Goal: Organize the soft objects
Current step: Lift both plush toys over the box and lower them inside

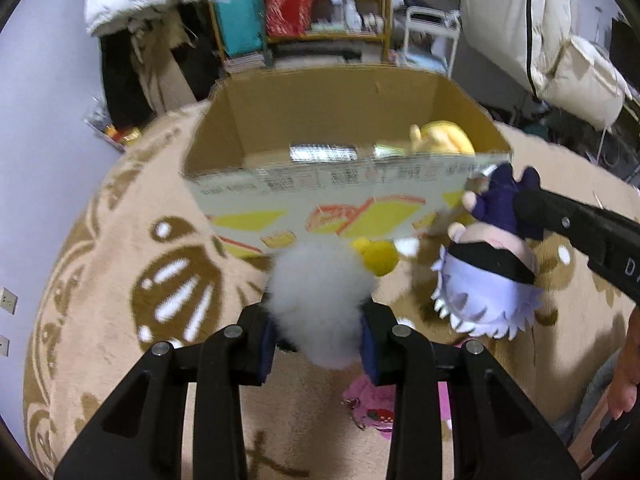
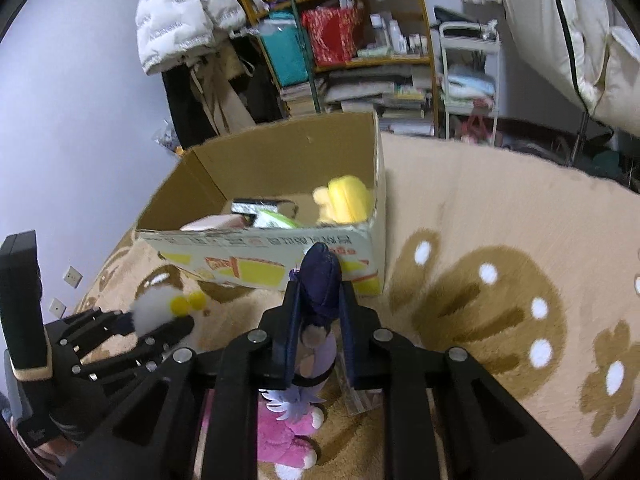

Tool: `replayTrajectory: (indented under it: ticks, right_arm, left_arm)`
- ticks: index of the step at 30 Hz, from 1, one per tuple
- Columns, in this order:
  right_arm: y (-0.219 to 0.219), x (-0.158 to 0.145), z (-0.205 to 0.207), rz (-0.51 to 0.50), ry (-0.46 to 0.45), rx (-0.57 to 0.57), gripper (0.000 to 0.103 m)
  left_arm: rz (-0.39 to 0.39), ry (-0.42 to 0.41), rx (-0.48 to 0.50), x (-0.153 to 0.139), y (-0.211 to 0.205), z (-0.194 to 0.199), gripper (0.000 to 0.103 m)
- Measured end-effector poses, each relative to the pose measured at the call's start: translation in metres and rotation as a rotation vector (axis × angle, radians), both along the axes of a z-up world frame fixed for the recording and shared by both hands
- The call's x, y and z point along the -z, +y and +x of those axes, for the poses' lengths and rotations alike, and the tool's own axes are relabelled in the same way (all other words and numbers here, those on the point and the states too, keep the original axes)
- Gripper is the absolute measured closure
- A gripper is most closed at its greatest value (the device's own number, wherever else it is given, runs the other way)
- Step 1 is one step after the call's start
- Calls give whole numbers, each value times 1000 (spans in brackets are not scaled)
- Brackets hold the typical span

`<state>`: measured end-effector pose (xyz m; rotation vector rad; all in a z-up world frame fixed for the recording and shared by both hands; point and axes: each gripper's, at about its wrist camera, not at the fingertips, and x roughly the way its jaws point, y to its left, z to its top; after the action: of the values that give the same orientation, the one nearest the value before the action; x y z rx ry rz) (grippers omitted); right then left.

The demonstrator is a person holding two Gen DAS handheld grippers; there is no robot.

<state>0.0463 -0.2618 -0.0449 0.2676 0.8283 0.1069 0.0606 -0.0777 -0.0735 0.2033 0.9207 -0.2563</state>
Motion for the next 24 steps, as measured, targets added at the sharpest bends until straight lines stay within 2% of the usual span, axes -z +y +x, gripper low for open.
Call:
replayTrajectory:
  ticks: [5, 14, 21, 24]
  right_arm:
    - [6, -19, -15, -55, -86, 22, 84]
    - [10, -52, -32, -154, -265, 89, 84]
    - [17, -77, -33, -211, -387, 94, 84]
    - [24, -85, -31, -238, -433, 85, 84]
  left_arm:
    - [-4, -124, -38, -24, 12, -11, 71]
    - [32, -309, -43, -54, 10, -26, 70]
    - [7, -363, -57, -68, 15, -16, 70]
    - [20, -389, -51, -71, 14, -10, 70]
